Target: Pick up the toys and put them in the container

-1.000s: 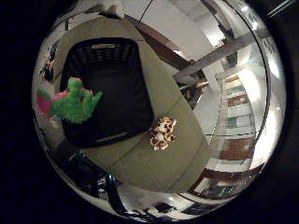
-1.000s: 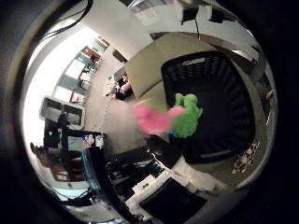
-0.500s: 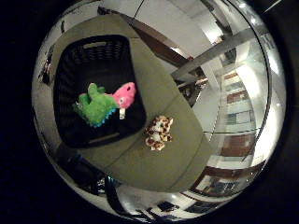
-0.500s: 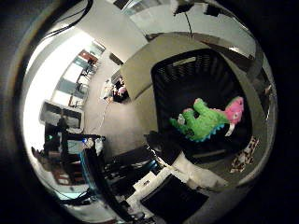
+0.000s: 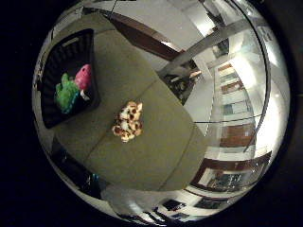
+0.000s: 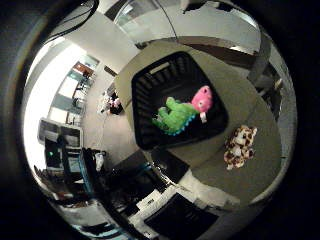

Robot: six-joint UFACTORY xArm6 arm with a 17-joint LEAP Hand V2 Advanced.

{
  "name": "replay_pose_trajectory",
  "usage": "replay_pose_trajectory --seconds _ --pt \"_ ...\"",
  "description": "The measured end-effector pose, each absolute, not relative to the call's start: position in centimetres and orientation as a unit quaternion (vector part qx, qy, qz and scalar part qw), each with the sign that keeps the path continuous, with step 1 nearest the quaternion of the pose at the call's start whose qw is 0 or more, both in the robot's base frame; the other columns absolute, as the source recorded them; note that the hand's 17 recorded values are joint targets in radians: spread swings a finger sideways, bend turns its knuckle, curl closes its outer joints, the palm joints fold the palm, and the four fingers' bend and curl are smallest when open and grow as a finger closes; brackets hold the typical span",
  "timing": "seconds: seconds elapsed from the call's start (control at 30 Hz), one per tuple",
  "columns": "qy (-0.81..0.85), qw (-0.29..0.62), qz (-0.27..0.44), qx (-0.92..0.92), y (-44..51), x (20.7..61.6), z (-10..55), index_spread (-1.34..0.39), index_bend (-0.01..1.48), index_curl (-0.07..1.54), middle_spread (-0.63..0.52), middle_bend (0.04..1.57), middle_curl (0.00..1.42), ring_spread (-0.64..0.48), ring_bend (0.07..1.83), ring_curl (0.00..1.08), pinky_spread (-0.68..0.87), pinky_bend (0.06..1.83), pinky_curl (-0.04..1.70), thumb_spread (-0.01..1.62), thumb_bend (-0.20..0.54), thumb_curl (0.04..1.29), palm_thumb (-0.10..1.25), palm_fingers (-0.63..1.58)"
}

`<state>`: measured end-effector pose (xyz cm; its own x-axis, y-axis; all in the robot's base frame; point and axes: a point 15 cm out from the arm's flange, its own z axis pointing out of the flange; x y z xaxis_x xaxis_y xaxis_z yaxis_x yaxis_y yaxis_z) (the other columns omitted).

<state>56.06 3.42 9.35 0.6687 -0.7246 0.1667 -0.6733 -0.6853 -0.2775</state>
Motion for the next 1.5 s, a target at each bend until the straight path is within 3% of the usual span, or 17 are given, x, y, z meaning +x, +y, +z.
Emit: replay_pose_trajectory --seconds 0.87,1.5 --pt "0.469 0.065 -0.089 -0.876 -6.9 62.8 -6.3 -0.33 0.17 0.29 -0.02 0.21 0.35 0.02 0.39 0.26 0.35 0.67 0.05 1.02 -0.025 0.28 0.42 0.25" --pt "0.473 -0.015 -0.033 -0.880 -9.9 61.3 -15.6 -0.35 0.18 0.30 0.01 0.20 0.33 0.11 0.37 0.24 0.40 0.73 0.00 1.01 -0.032 0.28 0.39 0.20"
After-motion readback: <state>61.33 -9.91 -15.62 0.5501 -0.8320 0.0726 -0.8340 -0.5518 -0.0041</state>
